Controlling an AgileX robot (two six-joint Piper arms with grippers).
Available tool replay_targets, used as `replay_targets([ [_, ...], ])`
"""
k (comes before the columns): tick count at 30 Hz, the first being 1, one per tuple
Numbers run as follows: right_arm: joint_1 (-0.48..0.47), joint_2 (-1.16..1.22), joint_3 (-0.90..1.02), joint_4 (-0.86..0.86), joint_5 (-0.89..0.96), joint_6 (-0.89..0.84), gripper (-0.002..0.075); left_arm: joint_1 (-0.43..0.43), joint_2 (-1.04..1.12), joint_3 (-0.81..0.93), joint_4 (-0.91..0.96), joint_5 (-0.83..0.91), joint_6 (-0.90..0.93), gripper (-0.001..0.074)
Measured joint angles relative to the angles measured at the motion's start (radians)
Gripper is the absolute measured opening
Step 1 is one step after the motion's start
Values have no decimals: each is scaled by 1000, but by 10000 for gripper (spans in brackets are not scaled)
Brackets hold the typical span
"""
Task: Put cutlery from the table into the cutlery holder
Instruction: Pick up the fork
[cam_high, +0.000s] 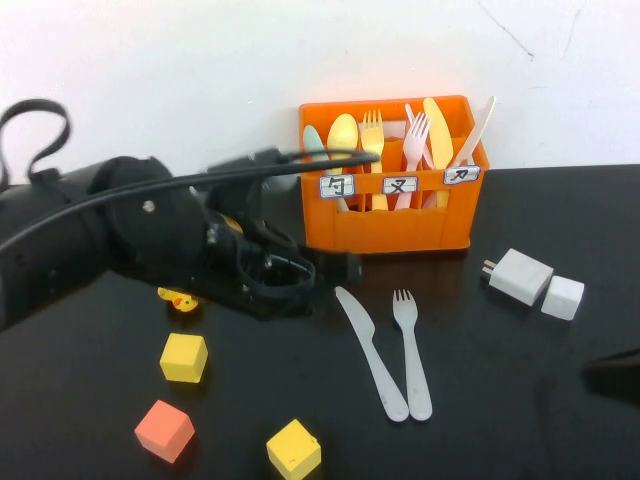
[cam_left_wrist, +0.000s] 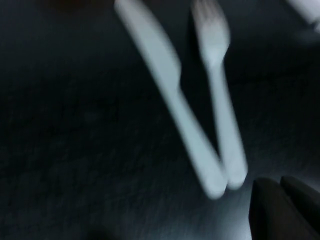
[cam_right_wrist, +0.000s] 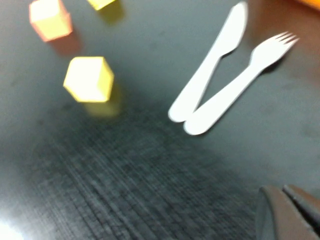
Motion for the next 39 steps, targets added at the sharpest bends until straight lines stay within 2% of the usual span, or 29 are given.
replay_targets([
  [5,153,135,-26,-38,-77,56,-2,0,-110,67,-16,-120,59,0],
  [9,300,267,-132,-165,-145,206,-2,0,-257,175,-4,-164,81,0],
  [13,401,373,-258,-321,-170,379,-2,0,-419,309,49,-178,83,0],
  [18,489,521,-419,-463,-166,509,-2,0,-628,474,145,-187,59,0],
  [24,515,704,-614,-527,-64,534,3,0,-808,601,364,-161,-124,0],
  [28,522,814,-748,-581,33,596,95,0,-870,631,538,-106,-263,0],
  [33,528,895,-850,-664,55,725,274,0,-916,634,735,-42,-394,0],
  [39,528,905,-868,-804,39,1011,328,0,-924,646,833,-30,-496,0],
])
